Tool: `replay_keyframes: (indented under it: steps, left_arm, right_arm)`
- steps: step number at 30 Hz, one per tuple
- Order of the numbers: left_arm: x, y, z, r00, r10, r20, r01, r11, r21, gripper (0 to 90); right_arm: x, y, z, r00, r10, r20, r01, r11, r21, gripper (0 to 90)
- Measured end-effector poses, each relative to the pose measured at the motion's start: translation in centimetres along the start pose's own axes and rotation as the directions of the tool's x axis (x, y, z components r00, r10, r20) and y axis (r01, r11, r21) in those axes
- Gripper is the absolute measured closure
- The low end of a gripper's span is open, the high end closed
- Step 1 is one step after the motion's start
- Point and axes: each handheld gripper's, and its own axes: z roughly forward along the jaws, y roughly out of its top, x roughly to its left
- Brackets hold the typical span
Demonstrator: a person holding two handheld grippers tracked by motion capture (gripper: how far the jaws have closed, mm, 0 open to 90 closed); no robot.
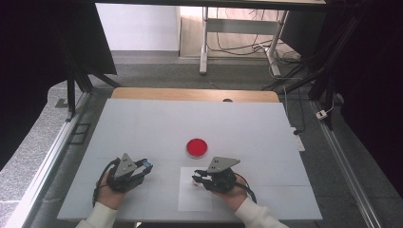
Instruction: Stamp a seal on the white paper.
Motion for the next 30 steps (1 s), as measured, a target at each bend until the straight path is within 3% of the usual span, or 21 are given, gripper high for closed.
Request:
replay_keyframes:
  steps: [6, 22, 30]
  left_arm:
    - [0.0, 0.0, 0.0, 1.0, 0.002, 0.0, -0.002, 1.0, 0.003, 65.0]
    - [-0.1, 0.0, 0.2, 1.0, 0.005, 0.005, -0.005, 1.0, 0.008, 65.0]
    - [-0.4, 0.2, 0.5, 0.9998, 0.014, 0.012, -0.014, 0.9998, 0.014, 65.0]
  right_arm:
    - [-0.6, 0.2, -0.9, 0.9993, 0.028, 0.023, -0.027, 0.9985, -0.048, 75.6]
    - [-1.0, 0.3, -1.3, 0.9982, 0.036, 0.049, -0.032, 0.9973, -0.066, 75.7]
    - [-1.3, 0.5, -1.8, 0.9966, 0.051, 0.065, -0.044, 0.993, -0.109, 75.6]
